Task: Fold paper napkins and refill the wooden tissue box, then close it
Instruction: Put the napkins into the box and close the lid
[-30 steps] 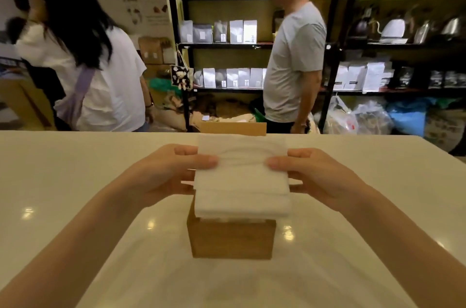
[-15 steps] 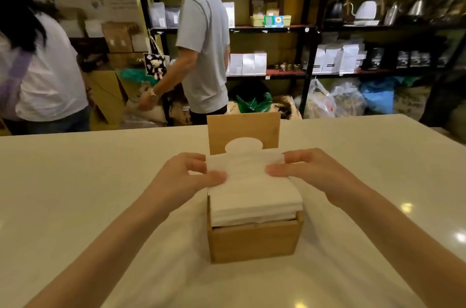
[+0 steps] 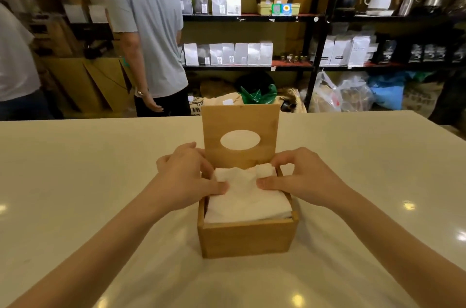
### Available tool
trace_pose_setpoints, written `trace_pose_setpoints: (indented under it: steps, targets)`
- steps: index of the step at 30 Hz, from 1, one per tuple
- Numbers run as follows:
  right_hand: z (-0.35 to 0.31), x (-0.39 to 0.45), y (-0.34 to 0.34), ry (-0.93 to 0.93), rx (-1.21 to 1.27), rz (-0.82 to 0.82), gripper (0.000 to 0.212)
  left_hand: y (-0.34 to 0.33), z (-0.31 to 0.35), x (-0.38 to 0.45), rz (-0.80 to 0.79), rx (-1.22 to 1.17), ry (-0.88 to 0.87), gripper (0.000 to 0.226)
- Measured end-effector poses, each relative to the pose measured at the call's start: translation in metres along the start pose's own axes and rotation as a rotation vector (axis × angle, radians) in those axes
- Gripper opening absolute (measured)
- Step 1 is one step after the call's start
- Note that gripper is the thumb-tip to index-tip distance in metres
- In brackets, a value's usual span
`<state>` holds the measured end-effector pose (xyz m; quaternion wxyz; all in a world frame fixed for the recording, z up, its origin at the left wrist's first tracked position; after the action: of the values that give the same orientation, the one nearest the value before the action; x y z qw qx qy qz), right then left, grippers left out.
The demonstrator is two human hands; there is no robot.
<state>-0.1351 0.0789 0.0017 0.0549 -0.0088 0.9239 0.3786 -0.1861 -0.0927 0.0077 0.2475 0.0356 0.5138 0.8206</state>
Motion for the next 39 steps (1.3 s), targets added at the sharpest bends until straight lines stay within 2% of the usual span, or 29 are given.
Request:
trace_pose_setpoints:
  steps: [16, 24, 28, 31, 34, 36, 39]
  targets:
    - [-0.009, -0.025, 0.000, -0.030, -0.401, 0.048, 0.030, -0.015, 0.015, -0.013, -0.080, 0.212, -0.016, 0.028]
    - [-0.021, -0.031, -0.005, -0.157, -0.707, 0.055, 0.033, -0.017, 0.021, -0.014, -0.003, 0.421, 0.037, 0.026]
    - [-0.030, -0.038, -0.005, -0.126, -0.855, 0.169, 0.033, -0.010, 0.027, -0.024, 0.173, 0.594, 0.047, 0.031]
    - [-0.032, -0.046, 0.003, -0.039, -0.770, 0.203, 0.031, -0.003, 0.028, -0.033, 0.221, 0.535, 0.010, 0.026]
    - [-0.032, -0.050, 0.014, 0.063, -0.492, 0.153, 0.023, 0.008, 0.025, -0.036, 0.110, 0.263, -0.058, 0.017]
    - [-0.029, -0.049, 0.015, 0.089, -0.406, 0.101, 0.022, 0.011, 0.023, -0.037, 0.067, 0.188, -0.081, 0.011]
    - [-0.020, -0.045, 0.003, 0.048, -0.461, -0.043, 0.038, -0.001, 0.019, -0.033, 0.010, 0.298, -0.066, 0.035]
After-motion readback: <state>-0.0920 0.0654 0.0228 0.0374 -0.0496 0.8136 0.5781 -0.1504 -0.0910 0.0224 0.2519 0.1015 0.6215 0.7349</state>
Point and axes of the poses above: each hand's wrist, its own x-axis towards the middle knuckle, its own y-axis out of the back of the hand, z = x × y, the point moved 7 cm from there along x, towards the middle knuckle, and after that the axes turned 8 degrees about -z, right-handed, at the moved point
